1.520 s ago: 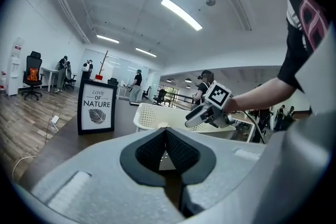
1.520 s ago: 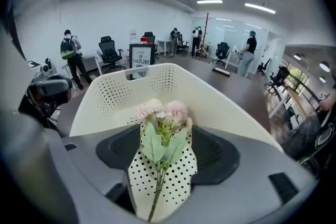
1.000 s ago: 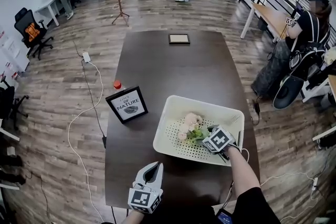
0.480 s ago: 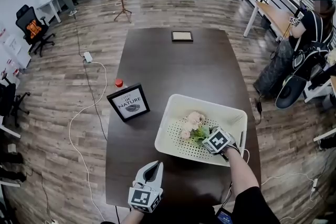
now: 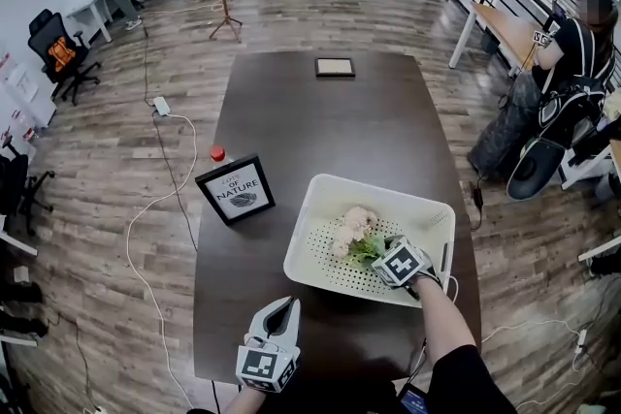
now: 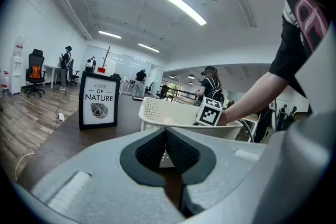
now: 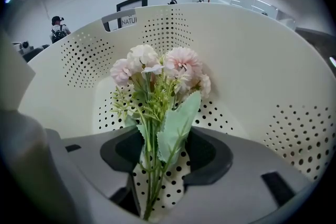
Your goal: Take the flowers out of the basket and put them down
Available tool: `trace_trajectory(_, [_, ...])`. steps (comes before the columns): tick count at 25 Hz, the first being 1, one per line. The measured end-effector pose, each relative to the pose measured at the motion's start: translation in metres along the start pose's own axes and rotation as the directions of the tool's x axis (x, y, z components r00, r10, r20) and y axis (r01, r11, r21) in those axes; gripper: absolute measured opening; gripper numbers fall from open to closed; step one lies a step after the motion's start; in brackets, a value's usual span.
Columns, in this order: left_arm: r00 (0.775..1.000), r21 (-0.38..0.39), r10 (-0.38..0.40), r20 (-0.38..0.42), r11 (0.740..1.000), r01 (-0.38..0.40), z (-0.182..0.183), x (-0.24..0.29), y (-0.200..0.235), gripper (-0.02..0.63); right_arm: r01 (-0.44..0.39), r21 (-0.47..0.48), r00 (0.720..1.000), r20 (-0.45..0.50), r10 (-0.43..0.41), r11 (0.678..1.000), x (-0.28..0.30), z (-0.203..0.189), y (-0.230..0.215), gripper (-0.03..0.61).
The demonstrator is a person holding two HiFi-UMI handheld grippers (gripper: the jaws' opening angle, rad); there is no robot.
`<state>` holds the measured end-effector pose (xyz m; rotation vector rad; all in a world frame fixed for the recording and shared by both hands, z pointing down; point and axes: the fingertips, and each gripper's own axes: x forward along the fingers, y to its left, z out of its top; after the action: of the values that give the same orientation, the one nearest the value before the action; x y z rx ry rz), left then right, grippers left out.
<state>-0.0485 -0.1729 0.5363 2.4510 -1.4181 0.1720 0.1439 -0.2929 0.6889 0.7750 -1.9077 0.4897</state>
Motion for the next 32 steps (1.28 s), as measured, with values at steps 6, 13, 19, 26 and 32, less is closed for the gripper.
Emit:
trace_trajectory(6, [1.0, -0.005, 0.007, -0.002, 1.0, -0.007, 0.001, -0.001, 0.001, 0.009, 0.006, 0.045, 0.999, 0.044, -0.008, 0.999, -0.001, 0.002, -0.001, 0.191])
trace_trajectory(13, [1.0, -0.007, 0.023, 0.005, 1.0, -0.023, 0.004, -0.003, 0.005, 0.009, 0.023, 0.029, 0.999, 0.042, -0.024, 0.999, -0.002, 0.003, -0.002, 0.069])
trace_trajectory(19, [1.0, 0.003, 0.026, 0.005, 1.0, -0.026, 0.004, -0.005, 0.003, 0.009, 0.039, -0.017, 0.998, 0.056, -0.038, 0.999, -0.003, 0.003, -0.001, 0.056])
trace_trajectory(26, [0.999, 0.01, 0.034, -0.005, 0.999, -0.034, 0.001, -0.01, 0.006, 0.009, 0.037, -0.06, 0.998, 0.063, -0.033, 0.998, -0.012, 0.011, 0.006, 0.052])
trace_trajectory(32, [0.999, 0.017, 0.035, -0.007, 0.999, -0.035, 0.002, -0.012, 0.007, 0.009, 0.013, -0.026, 0.998, 0.058, -0.011, 1.0, -0.014, 0.012, 0.007, 0.051])
